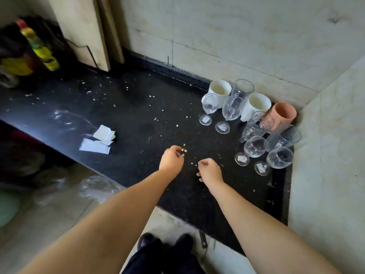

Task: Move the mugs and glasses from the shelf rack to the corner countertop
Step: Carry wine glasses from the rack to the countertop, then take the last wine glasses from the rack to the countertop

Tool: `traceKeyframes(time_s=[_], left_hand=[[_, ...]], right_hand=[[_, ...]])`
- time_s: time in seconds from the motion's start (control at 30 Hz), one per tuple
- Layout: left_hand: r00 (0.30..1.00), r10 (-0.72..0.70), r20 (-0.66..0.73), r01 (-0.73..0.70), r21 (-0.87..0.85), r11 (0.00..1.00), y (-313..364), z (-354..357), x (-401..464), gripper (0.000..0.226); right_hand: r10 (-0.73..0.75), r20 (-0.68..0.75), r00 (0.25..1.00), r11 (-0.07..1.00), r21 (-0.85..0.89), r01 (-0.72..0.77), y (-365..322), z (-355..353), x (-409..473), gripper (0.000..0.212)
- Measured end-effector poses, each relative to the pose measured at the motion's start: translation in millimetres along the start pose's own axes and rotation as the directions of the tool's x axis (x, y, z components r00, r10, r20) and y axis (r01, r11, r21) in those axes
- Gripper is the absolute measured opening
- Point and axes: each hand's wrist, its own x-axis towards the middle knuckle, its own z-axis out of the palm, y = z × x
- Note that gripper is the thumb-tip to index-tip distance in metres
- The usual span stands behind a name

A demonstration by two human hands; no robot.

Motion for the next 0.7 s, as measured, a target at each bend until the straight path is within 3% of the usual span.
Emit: traceKeyframes(time_s=[0.2, 0.43, 0.53, 0.7], left_hand=[[0.973, -0.079, -0.215, 0.068, -0.057, 0.996, -67, -89, -35, 0.032], [0.901, -0.174, -0.398, 0.105, -0.190, 0.976, -164, -192, -115, 0.032], [0.871, -0.200, -0.449, 0.142, -0.160, 0.977, -227, -242, -170, 0.032], [0.804, -0.247, -0.541, 0.261, -0.052, 0.964, -316, -318, -252, 0.032]], right_hand=[[-0.256, 0.223, 0.941, 0.922, -0.237, 0.307, -51, 75, -56, 0.008], [-0.345, 0.450, 0.824, 0.793, -0.330, 0.513, -91, 190, -146, 0.012], [-0.423, 0.516, 0.745, 0.680, -0.363, 0.637, -94, 257, -208, 0.019], [-0.500, 0.658, 0.564, 0.403, -0.400, 0.823, -101, 354, -302, 0.020]])
